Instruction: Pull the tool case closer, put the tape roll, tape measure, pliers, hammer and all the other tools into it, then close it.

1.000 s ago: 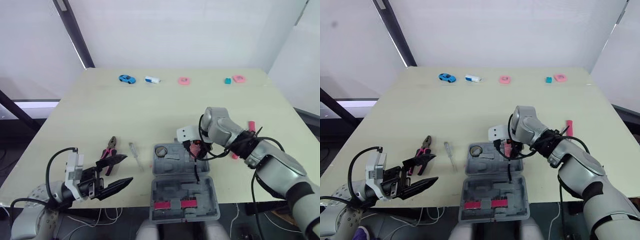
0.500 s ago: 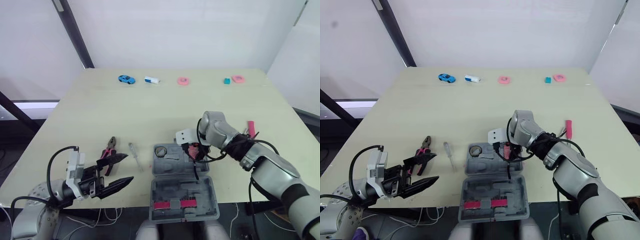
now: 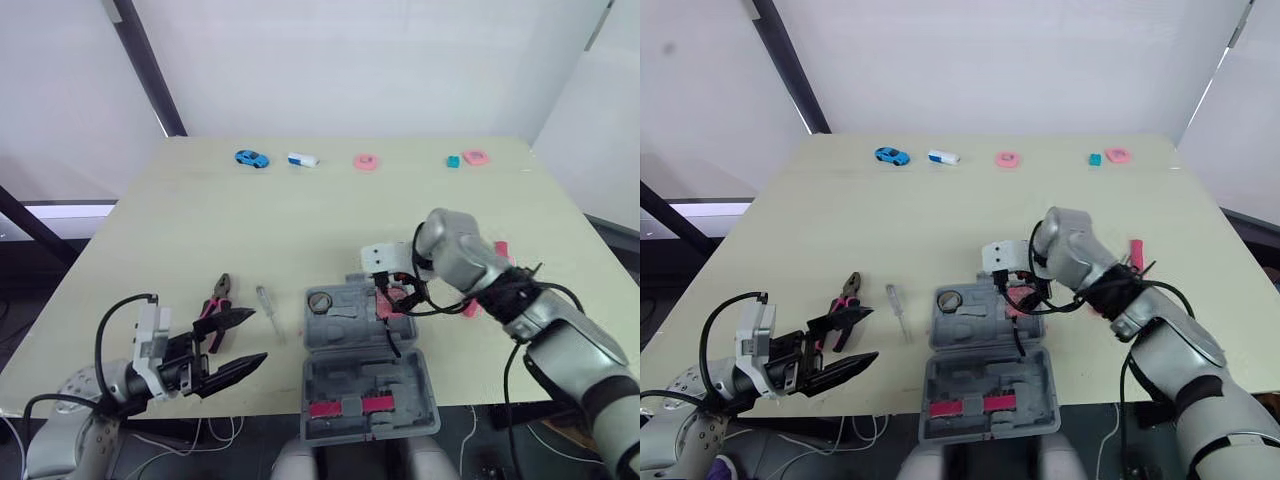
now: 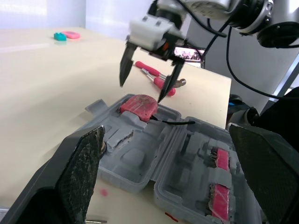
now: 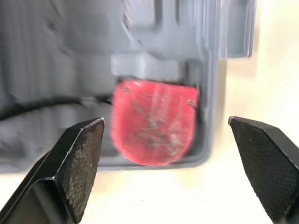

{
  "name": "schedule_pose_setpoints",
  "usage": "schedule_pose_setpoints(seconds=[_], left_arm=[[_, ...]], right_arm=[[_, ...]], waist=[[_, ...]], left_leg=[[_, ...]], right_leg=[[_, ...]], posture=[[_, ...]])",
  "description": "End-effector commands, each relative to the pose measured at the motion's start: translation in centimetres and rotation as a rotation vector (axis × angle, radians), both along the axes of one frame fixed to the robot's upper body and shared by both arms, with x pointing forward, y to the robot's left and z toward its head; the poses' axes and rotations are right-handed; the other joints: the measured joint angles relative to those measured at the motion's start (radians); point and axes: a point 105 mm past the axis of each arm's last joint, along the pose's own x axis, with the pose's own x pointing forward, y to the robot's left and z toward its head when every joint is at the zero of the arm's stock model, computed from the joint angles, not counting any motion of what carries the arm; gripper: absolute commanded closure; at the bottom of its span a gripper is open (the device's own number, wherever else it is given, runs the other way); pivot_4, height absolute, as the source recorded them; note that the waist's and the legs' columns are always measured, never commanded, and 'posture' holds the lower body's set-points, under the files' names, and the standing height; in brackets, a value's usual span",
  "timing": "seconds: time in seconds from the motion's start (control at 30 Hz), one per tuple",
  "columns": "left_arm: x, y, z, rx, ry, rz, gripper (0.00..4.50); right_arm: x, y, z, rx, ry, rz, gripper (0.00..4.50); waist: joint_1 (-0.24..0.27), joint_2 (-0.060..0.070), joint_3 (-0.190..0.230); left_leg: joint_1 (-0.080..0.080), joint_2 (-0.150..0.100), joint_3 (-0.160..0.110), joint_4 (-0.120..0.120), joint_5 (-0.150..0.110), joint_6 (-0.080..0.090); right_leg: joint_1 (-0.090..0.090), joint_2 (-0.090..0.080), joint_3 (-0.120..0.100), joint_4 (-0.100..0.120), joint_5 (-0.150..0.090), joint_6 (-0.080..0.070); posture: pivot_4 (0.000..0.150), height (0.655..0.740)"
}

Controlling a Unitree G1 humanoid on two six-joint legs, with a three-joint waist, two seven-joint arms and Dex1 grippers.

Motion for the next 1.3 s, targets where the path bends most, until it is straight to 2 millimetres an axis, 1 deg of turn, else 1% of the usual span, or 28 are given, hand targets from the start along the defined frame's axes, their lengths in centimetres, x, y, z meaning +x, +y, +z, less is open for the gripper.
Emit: schedule_pose_setpoints(seconds=[0.03,0.1,0.17,0.2,0.23,0.3,0.37,0.4,0.53,0.67,0.83,1.0,1.07,1.17,1.3], left_arm=[[-0.1,-0.3,0.7,0.002,-0.036,-0.012,0.0],[0.0,-0.3,0.7,0.001,-0.036,-0.013,0.0],[0.2,-0.3,0.7,-0.001,-0.036,-0.015,0.0],[0.2,-0.3,0.8,-0.001,-0.036,-0.017,0.0],[0.3,-0.4,0.8,-0.002,-0.036,-0.019,0.0],[0.4,-0.4,0.8,-0.001,-0.039,-0.026,0.0],[0.5,-0.5,0.9,-0.001,-0.042,-0.029,0.0],[0.6,-0.5,0.9,0.0,-0.045,-0.03,0.0],[0.7,-0.4,1.1,0.002,-0.051,-0.03,0.0],[0.7,-0.3,1.2,0.007,-0.054,-0.026,0.0],[0.8,-0.5,1.1,0.006,-0.057,-0.02,0.0],[0.8,-0.6,1.0,0.003,-0.056,-0.016,0.0],[0.8,-0.6,1.0,0.003,-0.054,-0.014,0.0],[1.0,-0.6,0.8,0.004,-0.049,-0.004,0.0],[1.7,-0.7,0.3,0.005,-0.034,0.041,0.0]], right_arm=[[-0.7,0.4,2.2,0.241,-0.029,0.023,0.06],[-0.3,0.3,2.6,0.392,-0.052,-0.018,0.06],[0.2,-0.2,2.2,0.462,-0.082,-0.064,0.06],[0.4,-0.5,1.9,0.482,-0.09,-0.08,0.28],[0.4,-0.5,1.6,0.503,-0.086,-0.09,0.57],[0.5,-0.7,1.0,0.539,-0.096,-0.11,1.41],[0.6,-0.9,0.4,0.546,-0.122,-0.112,2.47],[0.6,-0.9,0.4,0.569,-0.12,-0.12,2.88],[0.5,-1.0,-0.1,0.582,-0.128,-0.119,2.88],[0.1,-1.6,-0.9,0.591,-0.121,-0.143,2.88],[0.2,-2.7,-2.6,0.594,-0.121,-0.201,2.88],[0.7,-4.2,-5.3,0.559,-0.135,-0.279,2.88],[0.7,-4.6,-6.9,0.51,-0.13,-0.298,2.88],[0.4,-4.5,-9.6,0.432,-0.063,-0.326,2.88],[0.1,-4.2,-11.8,0.382,-0.015,-0.344,2.88]], waist=[[-0.001,0.0,0.0],[-0.004,0.0,0.0],[-0.007,0.0,0.0],[-0.007,0.0,0.0],[-0.008,0.0,0.0],[-0.008,0.0,0.0],[-0.008,0.0,0.0],[-0.008,0.0,0.0],[-0.011,0.0,0.0],[-0.01,0.0,0.0],[-0.009,0.0,0.0],[-0.009,-0.001,0.0],[-0.011,-0.001,0.0],[-0.01,-0.003,-0.002],[-0.014,-0.011,-0.009]], left_leg=[[0.0,0.0,0.0,0.0,0.0,0.0],[0.0,0.0,0.0,0.0,0.0,0.0],[0.0,0.0,0.0,0.001,0.0,0.0],[0.001,0.0,0.0,0.001,0.0,0.0],[0.001,0.0,0.0,0.001,0.0,0.0],[0.001,0.0,0.0,0.0,0.0,0.0],[0.001,0.0,0.0,0.0,0.0,0.0],[0.0,0.0,0.0,0.0,0.0,0.0],[0.0,0.0,0.0,0.0,0.0,0.0],[0.001,0.0,0.0,0.0,0.0,0.0],[0.001,0.0,0.0,0.0,0.0,0.0],[0.001,0.0,0.0,0.0,0.0,0.0],[0.002,0.0,0.0,0.0,0.0,0.0],[0.004,0.0,0.0,0.0,0.0,0.0],[0.007,0.0,-0.001,0.0,0.0,0.0]], right_leg=[[0.0,0.0,0.0,0.0,0.0,0.0],[0.0,0.0,0.0,0.0,0.0,0.0],[0.0,0.0,0.0,0.0,0.0,0.0],[0.0,0.0,0.001,0.0,0.0,0.0],[0.0,0.0,0.0,0.0,0.0,0.0],[0.0,0.0,0.001,0.0,0.0,0.0],[0.0,0.0,0.001,0.0,0.0,0.0],[0.0,0.0,0.001,0.0,0.0,0.0],[0.0,0.001,0.001,0.0,0.0,0.0],[0.001,0.001,0.001,0.0,0.0,0.0],[0.001,0.001,0.001,0.0,0.0,0.0],[0.001,0.001,0.001,0.0,0.0,0.0],[0.002,0.001,0.002,0.0,0.0,0.0],[0.004,0.001,0.002,0.0,0.0,0.0],[0.007,0.002,0.002,-0.001,0.0,0.0]], posture=[[0.15,0.74],[0.15,0.74],[0.15,0.74],[0.15,0.74],[0.15,0.74],[0.15,0.74],[0.15,0.74],[0.15,0.74],[0.15,0.74],[0.15,0.74],[0.15,0.74],[0.15,0.74],[0.15,0.74],[0.15,0.74],[0.15,0.74]])
